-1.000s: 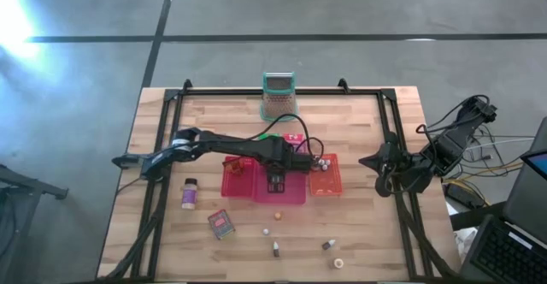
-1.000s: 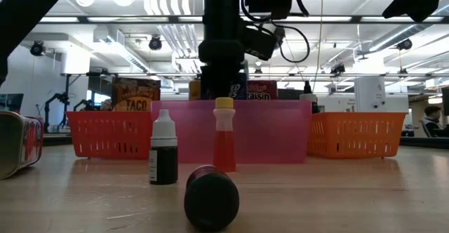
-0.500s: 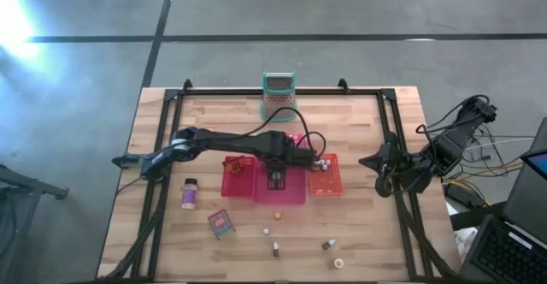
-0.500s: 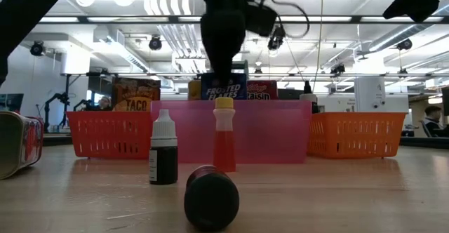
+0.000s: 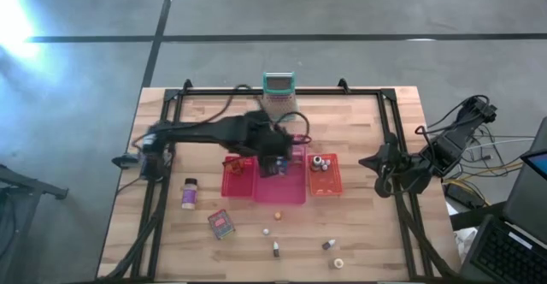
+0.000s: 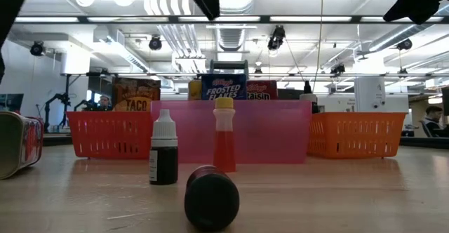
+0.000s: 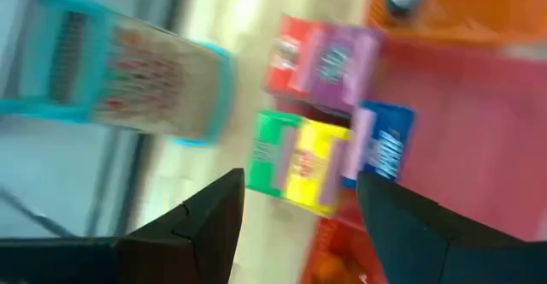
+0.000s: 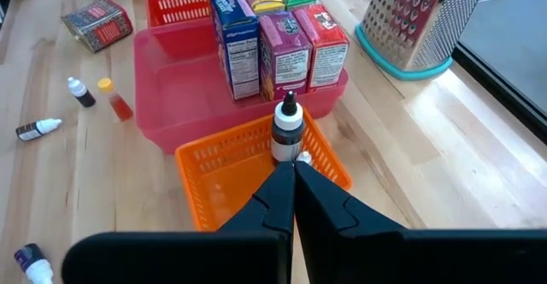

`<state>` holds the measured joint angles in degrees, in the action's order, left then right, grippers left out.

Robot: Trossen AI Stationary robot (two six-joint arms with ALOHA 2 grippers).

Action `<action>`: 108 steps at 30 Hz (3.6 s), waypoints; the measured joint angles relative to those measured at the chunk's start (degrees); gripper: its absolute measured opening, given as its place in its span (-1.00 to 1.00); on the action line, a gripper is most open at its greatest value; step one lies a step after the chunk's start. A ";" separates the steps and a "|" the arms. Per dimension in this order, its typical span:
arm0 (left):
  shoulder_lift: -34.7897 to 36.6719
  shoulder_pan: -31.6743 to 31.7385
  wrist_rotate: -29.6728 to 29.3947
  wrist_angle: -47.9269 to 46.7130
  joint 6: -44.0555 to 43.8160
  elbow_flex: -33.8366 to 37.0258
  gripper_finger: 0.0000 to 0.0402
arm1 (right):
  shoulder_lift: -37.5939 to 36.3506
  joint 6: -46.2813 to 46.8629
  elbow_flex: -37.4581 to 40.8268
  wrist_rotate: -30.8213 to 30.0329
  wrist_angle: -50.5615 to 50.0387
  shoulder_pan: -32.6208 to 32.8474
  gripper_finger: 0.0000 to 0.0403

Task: Pick & Place Kitchen Items
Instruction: Put the black purple seasoning bottle into the red bin

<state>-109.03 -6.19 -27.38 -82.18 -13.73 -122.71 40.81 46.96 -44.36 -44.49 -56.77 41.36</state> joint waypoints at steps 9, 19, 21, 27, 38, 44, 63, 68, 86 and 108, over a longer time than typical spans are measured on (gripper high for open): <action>21.14 -13.45 -19.73 30.03 -0.33 29.62 0.11 | 3.32 -0.77 0.48 -5.29 4.15 -0.05 -0.96; 39.31 -23.96 -24.56 70.55 3.21 67.81 0.08 | 11.64 -6.49 0.74 -8.20 16.92 -0.70 -0.96; 41.58 -24.20 -24.62 78.03 5.81 73.30 0.08 | 13.49 -6.88 0.75 -8.30 18.92 -0.86 -0.96; 46.46 -24.16 -24.64 94.97 13.71 83.91 0.08 | 18.69 -5.47 1.52 -17.94 19.91 -0.93 -0.96; 48.08 -24.51 -21.11 97.52 13.64 89.63 0.00 | 22.44 -1.08 1.84 -24.41 23.39 -1.08 -0.96; 48.04 -25.03 -21.11 97.74 12.74 89.78 -0.27 | 24.20 -4.22 1.83 -24.71 24.62 -2.19 -0.96; 57.88 -37.58 -21.69 84.23 -8.43 90.06 -0.54 | 24.55 -9.70 1.24 -23.87 29.16 -2.27 -0.96; 61.31 -37.54 -18.41 73.82 -19.64 87.63 -0.49 | 24.44 -10.90 -1.54 -20.02 29.18 -2.27 -0.96; 44.01 -37.44 -2.82 -8.65 -85.69 52.22 -0.52 | 24.16 -14.61 -7.28 -14.93 25.25 -2.42 -0.96; 41.93 -32.02 19.98 -7.53 -92.40 65.35 -0.53 | 23.98 -13.97 -8.74 -11.98 22.64 -2.64 -0.96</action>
<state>-67.10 -38.21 -7.40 -89.71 -106.13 -57.36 64.79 32.99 -53.10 -56.47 -34.13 38.72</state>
